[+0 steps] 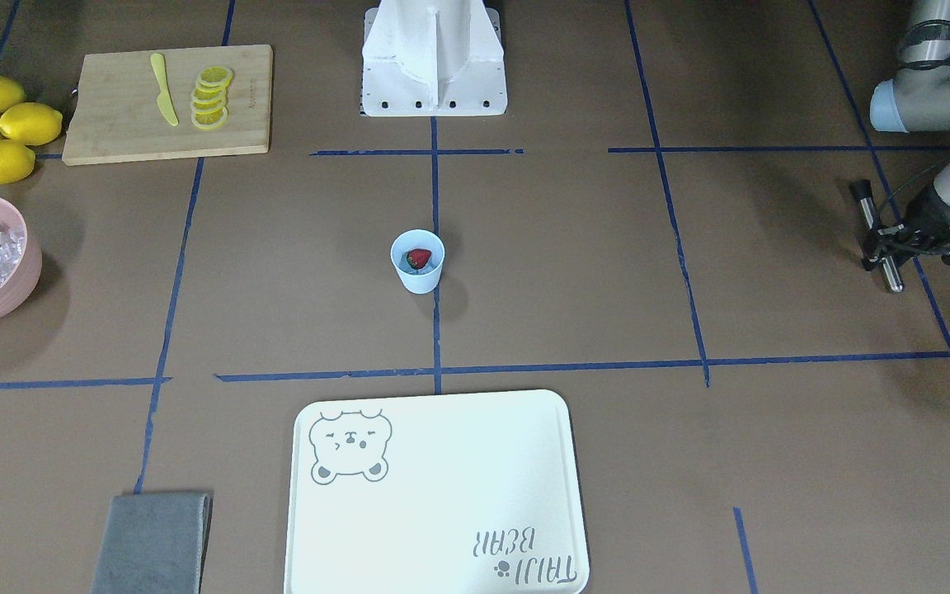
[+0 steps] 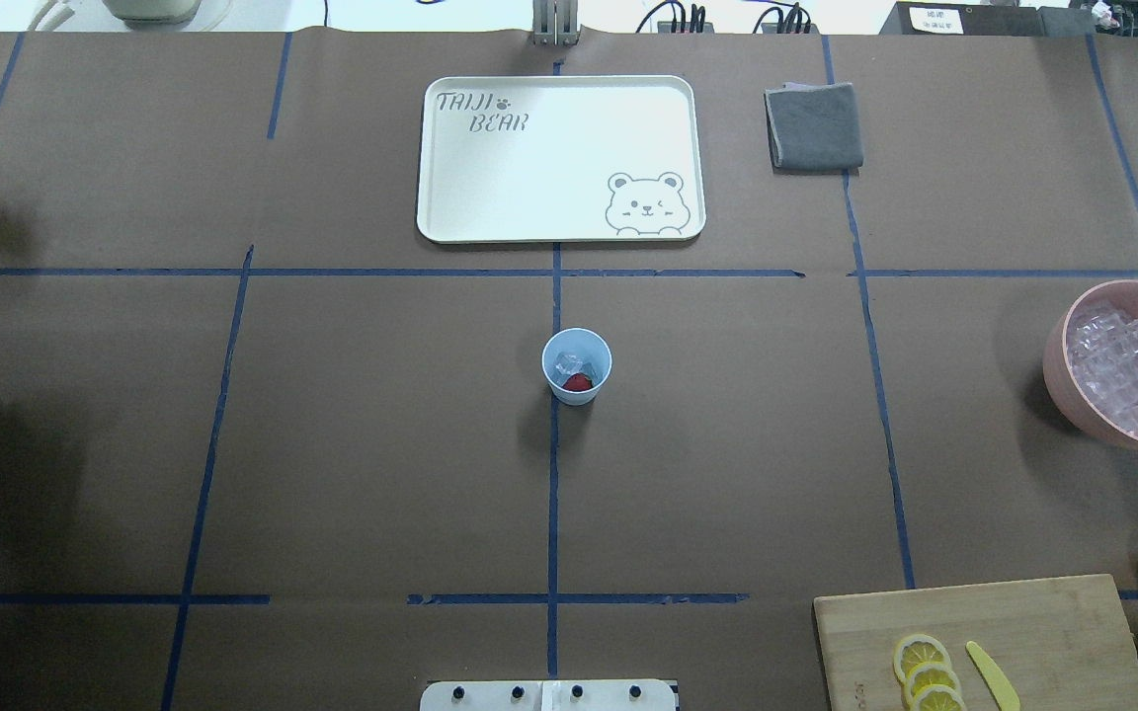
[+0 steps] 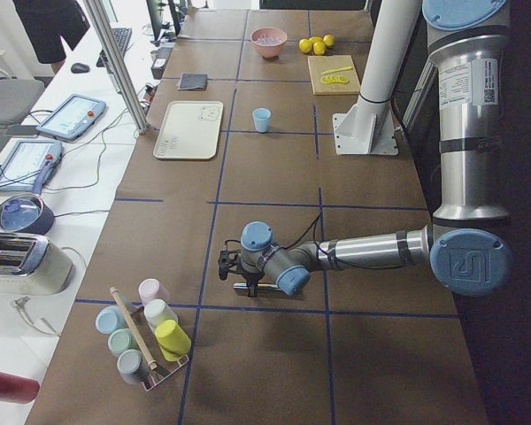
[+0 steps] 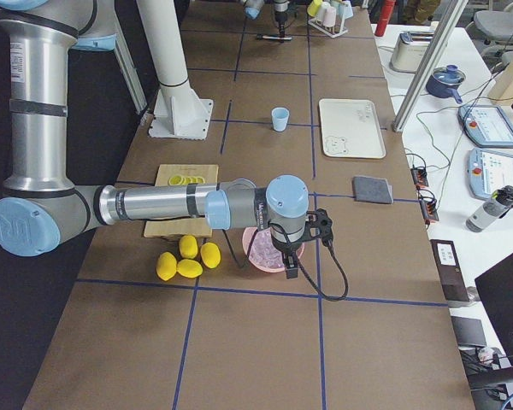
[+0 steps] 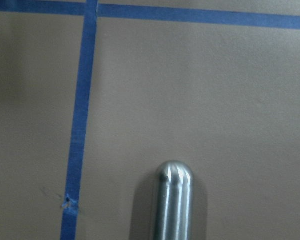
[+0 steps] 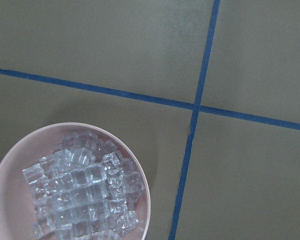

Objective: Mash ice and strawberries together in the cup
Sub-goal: 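Close the left gripper around the upright metal pestle rod, then lift the pestle with the left gripper and carry it over the cup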

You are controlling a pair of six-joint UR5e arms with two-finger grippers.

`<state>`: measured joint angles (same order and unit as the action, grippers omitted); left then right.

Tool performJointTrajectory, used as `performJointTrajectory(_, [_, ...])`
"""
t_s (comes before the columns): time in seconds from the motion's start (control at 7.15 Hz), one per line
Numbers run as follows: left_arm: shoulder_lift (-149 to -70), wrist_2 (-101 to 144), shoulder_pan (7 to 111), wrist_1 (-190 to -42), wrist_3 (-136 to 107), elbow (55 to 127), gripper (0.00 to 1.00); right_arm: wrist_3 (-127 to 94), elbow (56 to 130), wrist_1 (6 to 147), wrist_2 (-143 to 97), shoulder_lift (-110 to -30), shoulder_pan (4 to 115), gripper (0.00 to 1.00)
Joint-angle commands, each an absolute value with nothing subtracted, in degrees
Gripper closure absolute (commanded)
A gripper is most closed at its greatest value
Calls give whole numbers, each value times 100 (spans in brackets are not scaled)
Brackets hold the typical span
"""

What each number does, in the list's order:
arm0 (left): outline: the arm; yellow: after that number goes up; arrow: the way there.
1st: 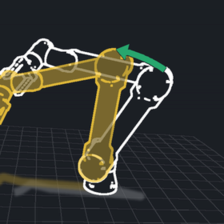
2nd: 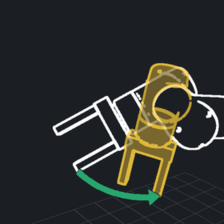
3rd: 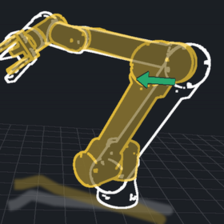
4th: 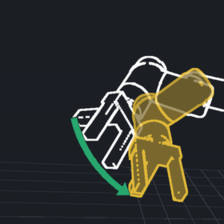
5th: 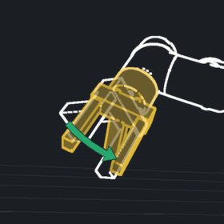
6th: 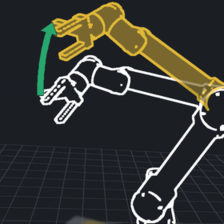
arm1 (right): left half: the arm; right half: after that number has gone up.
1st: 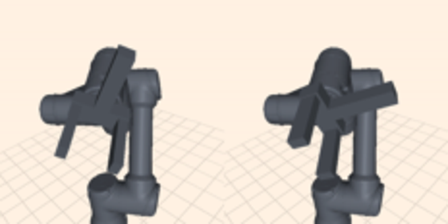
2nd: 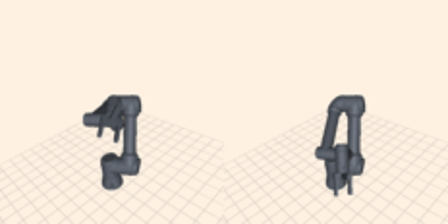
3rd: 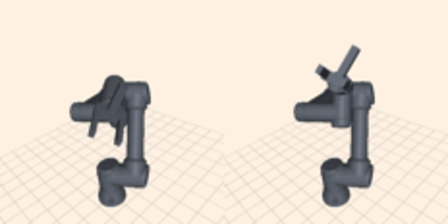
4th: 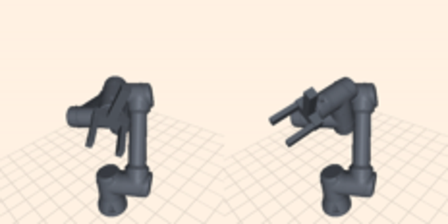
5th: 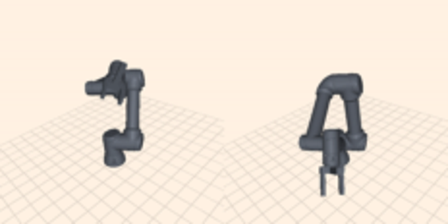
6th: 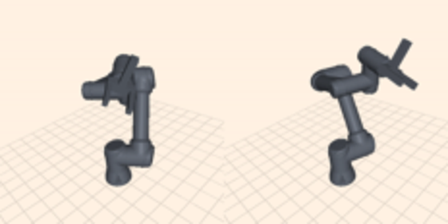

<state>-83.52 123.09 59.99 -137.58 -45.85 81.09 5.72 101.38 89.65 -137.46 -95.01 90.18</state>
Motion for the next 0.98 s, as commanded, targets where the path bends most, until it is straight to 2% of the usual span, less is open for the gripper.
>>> performJointTrajectory(0.0, [-8341, 12357, 6029, -13755, -4579, 8217, 89, 571, 10143, 8965, -13755, -9501, 9018, 1])
performJointTrajectory(0.28, [-8167, 12662, 6055, -13676, -4588, 8689, 100, 580, 10134, 8965, -13755, -9457, 9018, 1])
performJointTrajectory(0.56, [-8261, 12876, 6378, -13466, -4570, 9479, 100, 571, 10186, 8974, -13781, -9457, 9018, 1])
performJointTrajectory(0.84, [-9162, 12527, 6355, -13465, -4334, 9782, 100, 563, 10213, 8991, -13790, -9466, 9018, 1])
